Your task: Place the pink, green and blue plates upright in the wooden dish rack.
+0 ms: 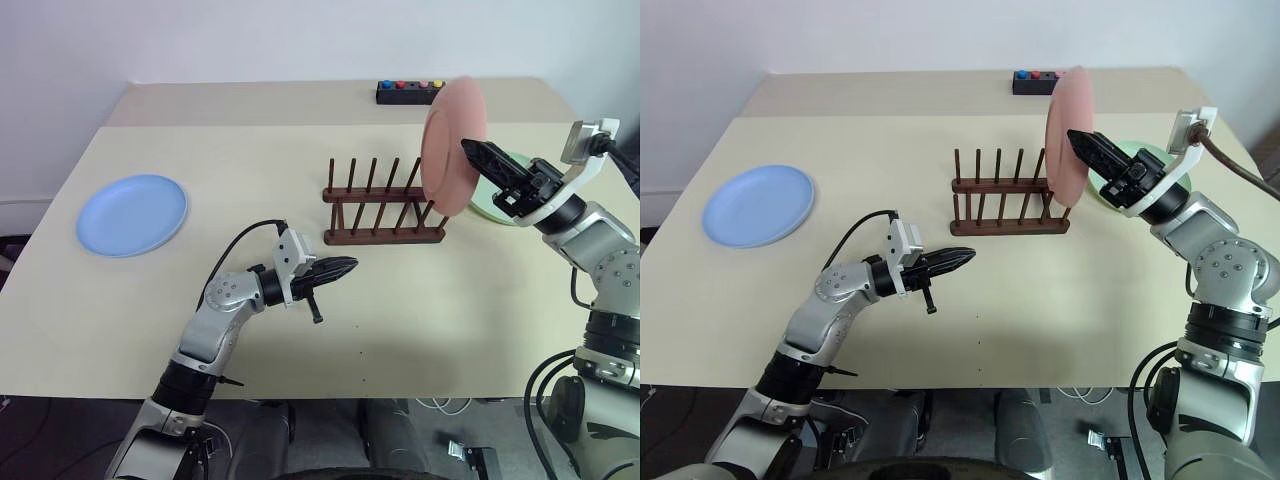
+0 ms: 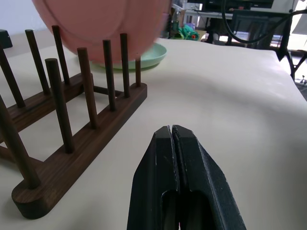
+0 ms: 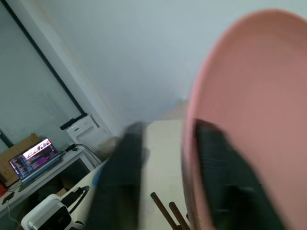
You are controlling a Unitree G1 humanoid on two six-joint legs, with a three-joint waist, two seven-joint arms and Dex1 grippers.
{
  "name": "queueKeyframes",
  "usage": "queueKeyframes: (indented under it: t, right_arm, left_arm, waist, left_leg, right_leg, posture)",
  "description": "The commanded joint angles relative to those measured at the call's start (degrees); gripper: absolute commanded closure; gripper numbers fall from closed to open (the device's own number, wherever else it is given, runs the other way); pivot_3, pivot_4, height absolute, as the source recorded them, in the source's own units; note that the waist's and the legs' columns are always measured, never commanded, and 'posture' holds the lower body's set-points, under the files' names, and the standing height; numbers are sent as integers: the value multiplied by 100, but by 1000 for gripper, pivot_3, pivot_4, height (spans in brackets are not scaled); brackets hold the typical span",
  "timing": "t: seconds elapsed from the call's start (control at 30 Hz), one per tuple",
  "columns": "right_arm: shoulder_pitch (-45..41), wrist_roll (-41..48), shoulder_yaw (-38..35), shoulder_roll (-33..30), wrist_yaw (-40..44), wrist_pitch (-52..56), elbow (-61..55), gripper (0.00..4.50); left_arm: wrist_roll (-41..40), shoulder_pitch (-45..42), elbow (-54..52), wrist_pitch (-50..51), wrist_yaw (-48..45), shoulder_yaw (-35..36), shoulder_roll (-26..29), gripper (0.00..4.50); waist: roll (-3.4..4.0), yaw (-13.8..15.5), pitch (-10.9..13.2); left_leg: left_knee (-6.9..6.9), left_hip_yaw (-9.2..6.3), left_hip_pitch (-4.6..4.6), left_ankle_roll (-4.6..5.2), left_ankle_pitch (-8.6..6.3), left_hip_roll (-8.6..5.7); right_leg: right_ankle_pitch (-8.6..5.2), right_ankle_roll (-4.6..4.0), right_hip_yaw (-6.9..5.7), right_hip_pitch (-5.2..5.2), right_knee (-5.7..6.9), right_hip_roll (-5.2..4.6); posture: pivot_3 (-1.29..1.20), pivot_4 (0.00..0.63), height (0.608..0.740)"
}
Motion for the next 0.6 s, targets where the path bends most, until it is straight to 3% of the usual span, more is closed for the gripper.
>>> queueKeyframes:
  t: [0.03,0.07,0.1,0.37,0.6]
  right_arm:
    - [0,75,-175,-14,-34,-85,-210,631]
    - [3,57,-176,-21,-44,-109,-202,96]
    - [11,35,-179,-30,-52,-136,-196,39]
    - [32,-457,-160,-164,-184,-591,-172,39]
    - [-106,-856,-720,-546,-562,-1197,48,39]
  left_arm:
    - [-37,2,-197,-64,4,10,-1,4500]
    - [-36,3,-197,-60,3,8,1,4500]
    - [-34,6,-198,-54,0,2,4,4500]
    - [-11,-6,-175,-33,-20,-29,8,4500]
    - [-1,18,-196,-29,-1,-26,15,4500]
  waist:
    - [0,0,0]
    - [0,0,0]
    - [0,0,0]
    - [0,0,0]
    - [0,16,0]
  left_leg:
    - [0,0,0,0,0,0]
    - [0,0,0,0,0,0]
    - [0,0,0,0,0,0]
    - [0,1,0,0,0,0]
    - [0,1,-1,0,0,0]
  right_leg:
    - [0,0,0,0,0,0]
    - [0,0,0,0,0,0]
    - [0,0,0,0,0,0]
    - [0,0,0,0,0,0]
    - [0,0,0,0,-2,0]
  posture:
    - [0,150,740]
    - [0,150,740]
    - [0,150,740]
    - [0,150,740]
    - [0,150,740]
